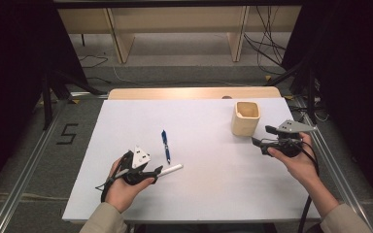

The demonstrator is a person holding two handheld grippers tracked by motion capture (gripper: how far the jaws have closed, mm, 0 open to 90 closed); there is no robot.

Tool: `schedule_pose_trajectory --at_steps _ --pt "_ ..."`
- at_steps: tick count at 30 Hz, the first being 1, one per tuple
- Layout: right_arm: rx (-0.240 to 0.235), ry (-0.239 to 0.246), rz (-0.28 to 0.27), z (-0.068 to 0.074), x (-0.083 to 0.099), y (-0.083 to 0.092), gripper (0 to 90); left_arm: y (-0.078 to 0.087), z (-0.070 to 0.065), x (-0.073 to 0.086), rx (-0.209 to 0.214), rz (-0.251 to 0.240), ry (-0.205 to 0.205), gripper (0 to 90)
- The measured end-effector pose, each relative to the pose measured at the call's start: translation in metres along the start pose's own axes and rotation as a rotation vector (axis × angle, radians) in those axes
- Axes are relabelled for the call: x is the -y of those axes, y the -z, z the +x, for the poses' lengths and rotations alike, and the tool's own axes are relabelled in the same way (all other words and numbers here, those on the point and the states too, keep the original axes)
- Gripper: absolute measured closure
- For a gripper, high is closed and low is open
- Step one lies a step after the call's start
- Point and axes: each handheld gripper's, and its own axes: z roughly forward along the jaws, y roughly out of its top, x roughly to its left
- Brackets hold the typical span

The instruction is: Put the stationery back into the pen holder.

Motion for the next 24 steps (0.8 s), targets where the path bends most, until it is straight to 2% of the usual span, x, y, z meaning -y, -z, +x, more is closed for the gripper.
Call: schedule_pose_trajectory --at_steps 4,7,10,15,21,24 --pt "-0.079 0.032 0.054 0.01 0.012 -0.001 26.4 -0.002 0.002 -0.005 0.053 0.05 -0.021 38.2" --pt "-0.16 0.064 0.096 0.018 0.02 -0.003 26.1 -0.004 0.004 -0.007 0.067 0.102 -0.038 39.2" --pt "-0.204 0.091 0.131 0.024 0.026 -0.004 26.0 -0.006 0.005 -0.009 0.078 0.132 -0.049 40.0" --pt "-0.245 0.128 0.176 0.033 0.032 -0.004 24.6 -0.011 0.004 -0.012 0.094 0.188 -0.072 41.4" --pt "-0.261 0.134 0.184 0.036 0.036 -0.004 24.4 -0.02 0.005 -0.019 0.139 0.28 -0.121 44.8" --pt "-0.267 0.135 0.18 0.037 0.035 -0.004 24.4 -0.023 0.007 -0.024 0.163 0.348 -0.178 46.4"
